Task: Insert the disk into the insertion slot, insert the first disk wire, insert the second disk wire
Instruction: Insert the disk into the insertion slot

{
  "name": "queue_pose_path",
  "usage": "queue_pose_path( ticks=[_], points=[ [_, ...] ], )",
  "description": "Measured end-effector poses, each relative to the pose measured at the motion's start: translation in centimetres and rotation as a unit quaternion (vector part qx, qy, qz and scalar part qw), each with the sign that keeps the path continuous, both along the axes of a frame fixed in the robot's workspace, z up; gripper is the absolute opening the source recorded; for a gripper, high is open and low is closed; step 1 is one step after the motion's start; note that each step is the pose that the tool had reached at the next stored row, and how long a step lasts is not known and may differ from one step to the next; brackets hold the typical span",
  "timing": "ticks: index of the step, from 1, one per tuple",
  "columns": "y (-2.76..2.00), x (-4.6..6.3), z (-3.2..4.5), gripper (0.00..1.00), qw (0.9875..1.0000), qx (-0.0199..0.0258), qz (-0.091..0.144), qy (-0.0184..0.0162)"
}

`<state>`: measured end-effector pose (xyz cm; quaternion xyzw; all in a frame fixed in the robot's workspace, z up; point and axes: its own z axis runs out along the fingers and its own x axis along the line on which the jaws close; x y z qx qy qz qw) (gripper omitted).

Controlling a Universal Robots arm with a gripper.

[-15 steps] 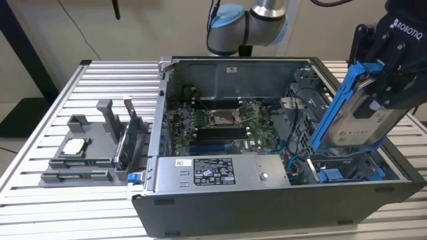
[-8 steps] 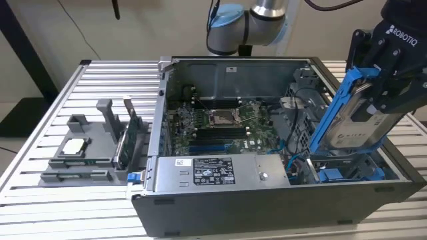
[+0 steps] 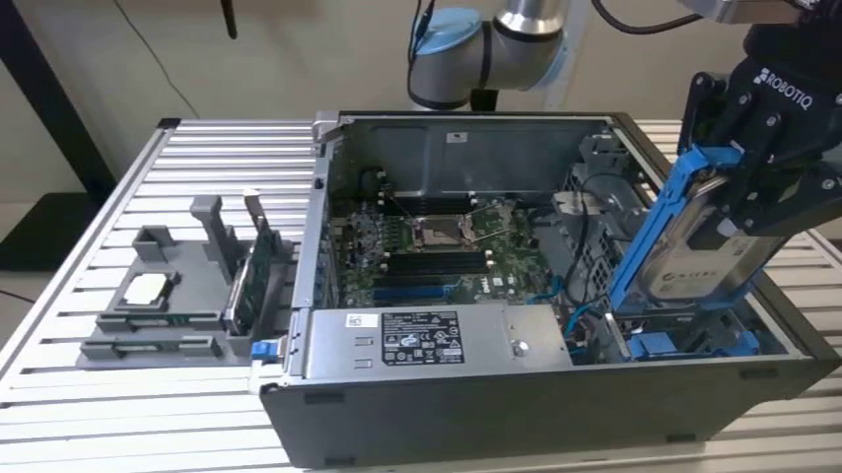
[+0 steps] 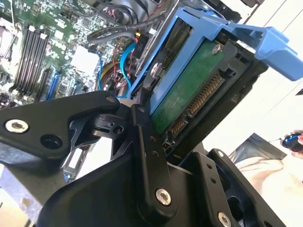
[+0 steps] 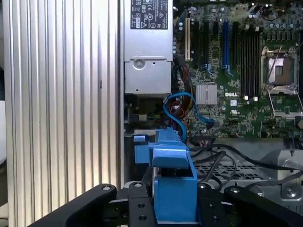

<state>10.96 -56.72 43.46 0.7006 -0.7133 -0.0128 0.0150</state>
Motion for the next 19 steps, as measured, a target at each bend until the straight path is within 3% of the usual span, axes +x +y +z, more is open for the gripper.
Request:
queue_pose_path(
  ticks=[11,19],
  points=[
    [-0.03,1.3,-0.65,0.33,1.0000,0.0000,0.000,0.0036],
    [-0.07,1.8,-1.58,0.33,1.0000,0.0000,0.000,0.0092]
  ],
)
